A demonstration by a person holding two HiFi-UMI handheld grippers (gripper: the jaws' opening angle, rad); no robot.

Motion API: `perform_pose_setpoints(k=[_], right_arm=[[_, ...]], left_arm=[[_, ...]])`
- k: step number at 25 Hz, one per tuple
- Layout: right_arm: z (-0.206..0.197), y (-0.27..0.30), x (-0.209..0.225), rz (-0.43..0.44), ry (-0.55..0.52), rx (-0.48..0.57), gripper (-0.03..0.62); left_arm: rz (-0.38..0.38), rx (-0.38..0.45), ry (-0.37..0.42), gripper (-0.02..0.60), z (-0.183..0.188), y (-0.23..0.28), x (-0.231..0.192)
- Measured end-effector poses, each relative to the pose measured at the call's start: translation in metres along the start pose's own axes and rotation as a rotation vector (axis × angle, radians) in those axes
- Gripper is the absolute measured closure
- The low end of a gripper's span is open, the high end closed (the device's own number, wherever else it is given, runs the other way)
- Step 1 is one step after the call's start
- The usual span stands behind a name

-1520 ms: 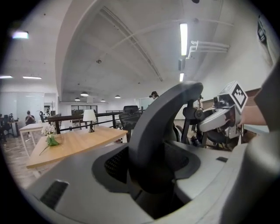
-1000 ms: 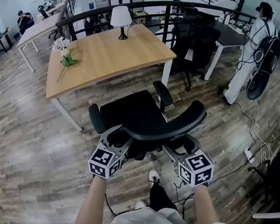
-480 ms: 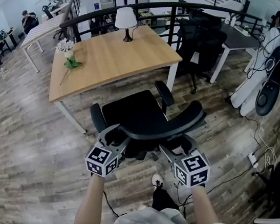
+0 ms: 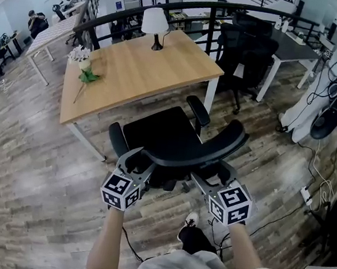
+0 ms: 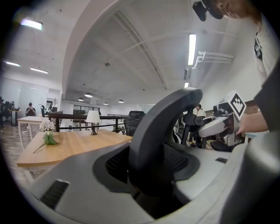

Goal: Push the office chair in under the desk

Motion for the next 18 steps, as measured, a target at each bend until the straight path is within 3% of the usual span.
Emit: perform_pose_setpoints(k=[14, 18], right_arm=[[0.017, 0.041, 0.020, 0.022, 0.006, -0.021, 0.275], [0.023, 0.059, 0.028, 0.064, -0.008, -0.025, 0.275]], left_arm=[[0.003, -0.006, -0.022, 0.321, 0.008, 0.027, -0.035], [0.000, -0.002, -0.004, 0.322, 0.012, 0.039, -0.049]])
Point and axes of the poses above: the fingertips, and each gripper's own axes: y forward along the fingers, x to its right, z out of its top, the point moved 5 cm from there along -y, backward along the fingers, and after that the axes turned 3 degrees about -y, right-handed, at the moved point
